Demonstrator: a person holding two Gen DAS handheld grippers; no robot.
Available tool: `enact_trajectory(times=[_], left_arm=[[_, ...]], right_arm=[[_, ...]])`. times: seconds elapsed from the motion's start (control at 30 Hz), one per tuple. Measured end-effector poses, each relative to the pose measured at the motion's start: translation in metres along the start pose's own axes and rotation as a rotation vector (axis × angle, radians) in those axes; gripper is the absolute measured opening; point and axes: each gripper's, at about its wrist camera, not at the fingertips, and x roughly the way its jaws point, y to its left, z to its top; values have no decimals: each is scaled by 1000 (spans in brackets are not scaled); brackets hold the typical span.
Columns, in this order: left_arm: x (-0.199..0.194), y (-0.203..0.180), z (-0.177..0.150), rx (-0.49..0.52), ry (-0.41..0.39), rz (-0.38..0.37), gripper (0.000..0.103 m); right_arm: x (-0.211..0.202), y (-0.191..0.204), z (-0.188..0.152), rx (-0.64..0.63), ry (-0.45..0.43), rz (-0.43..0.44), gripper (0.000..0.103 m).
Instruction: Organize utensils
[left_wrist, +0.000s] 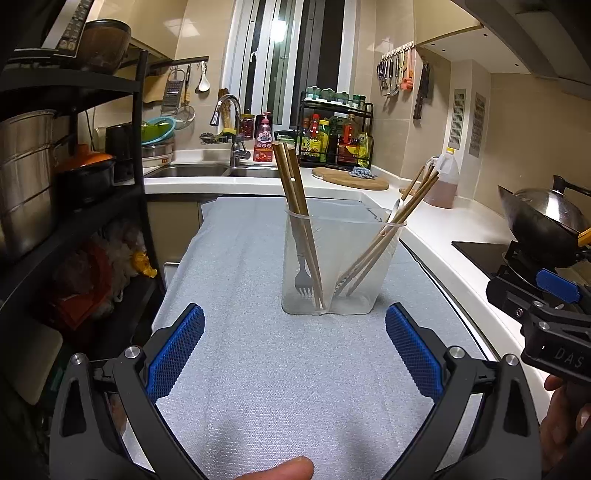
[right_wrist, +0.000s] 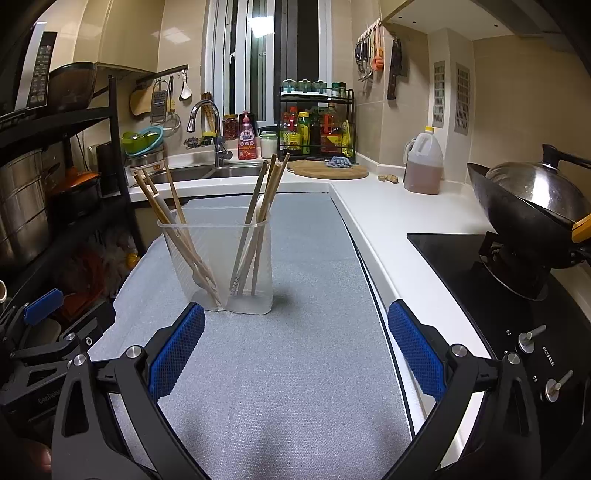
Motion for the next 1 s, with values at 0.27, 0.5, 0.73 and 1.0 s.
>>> enact_trajectory(times=[0.27, 0.5, 0.73, 1.0], left_arm=[[-1, -2, 1, 7, -4, -5, 95], [-1, -4, 3, 10, -8, -8, 95], [-2, -7, 4, 16, -11, -10, 95], [-3, -9, 6, 20, -11, -13, 95]], right_arm=[[1, 0, 0, -3, -1, 0, 98], [0, -1, 2, 0, 3, 2, 98], [1, -1, 2, -1, 3, 3, 98], [0, -1, 2, 1, 4, 3, 98]])
